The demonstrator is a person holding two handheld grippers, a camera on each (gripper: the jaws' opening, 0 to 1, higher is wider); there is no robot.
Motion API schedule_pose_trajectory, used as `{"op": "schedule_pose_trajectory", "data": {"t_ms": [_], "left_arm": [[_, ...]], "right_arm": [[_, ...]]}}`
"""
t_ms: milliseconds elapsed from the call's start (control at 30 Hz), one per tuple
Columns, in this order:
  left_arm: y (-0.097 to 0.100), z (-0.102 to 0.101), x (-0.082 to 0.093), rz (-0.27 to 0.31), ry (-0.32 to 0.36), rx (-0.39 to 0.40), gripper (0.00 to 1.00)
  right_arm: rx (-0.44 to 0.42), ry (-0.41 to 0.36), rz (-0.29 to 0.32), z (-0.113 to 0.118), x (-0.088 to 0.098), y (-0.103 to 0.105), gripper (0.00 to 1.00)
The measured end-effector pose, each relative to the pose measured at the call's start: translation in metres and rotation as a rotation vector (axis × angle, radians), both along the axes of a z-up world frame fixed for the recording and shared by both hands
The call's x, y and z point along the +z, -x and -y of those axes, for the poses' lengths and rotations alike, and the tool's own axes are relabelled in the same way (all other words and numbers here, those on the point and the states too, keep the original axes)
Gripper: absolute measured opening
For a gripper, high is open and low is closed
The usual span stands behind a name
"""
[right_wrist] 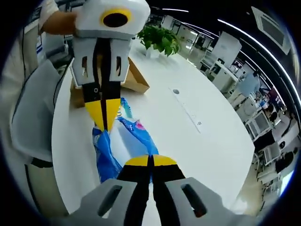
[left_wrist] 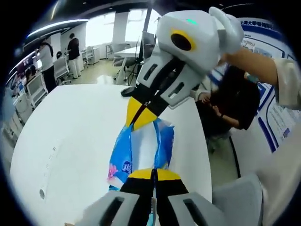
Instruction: Operate the shoe box by opening the lid, removing the specified soft item, and placing it in the target area until the item is outside and the box remains undamaged.
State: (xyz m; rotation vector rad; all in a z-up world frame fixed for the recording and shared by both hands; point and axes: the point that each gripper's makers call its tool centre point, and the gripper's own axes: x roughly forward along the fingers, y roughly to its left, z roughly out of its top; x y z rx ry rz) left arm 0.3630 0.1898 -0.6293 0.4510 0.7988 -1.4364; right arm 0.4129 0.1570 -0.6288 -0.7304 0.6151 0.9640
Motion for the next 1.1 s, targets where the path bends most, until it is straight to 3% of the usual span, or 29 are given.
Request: {"op": "schedule_pose_trajectory", "data": {"t_ms": [433, 633, 833, 1100], "left_arm": [[-0.018, 0.03, -0.025, -0.095, 0.023, -0.002, 0.0], [-0.022, 0.035, -0.045, -0.097, 0.001, 0.003, 0.0], [-0.021, 0.039, -0.071, -0.112, -0.019, 0.006, 0.0], [-0.017, 0.04, -0.088, -0.123, -0.026, 0.012, 0.0]], "right_arm": [[0.013, 0.119, -0.012, 0.026, -0.034, -0.022, 0.0], [0.006, 0.15, -0.022, 0.03, -0.049, -0.023, 0.0], [0.014, 0.21, -0.042, 0.039, -0.077, -0.02, 0.0], [0.02, 0.271, -0.054, 0.043, -0.102, -0.02, 0.0]]}}
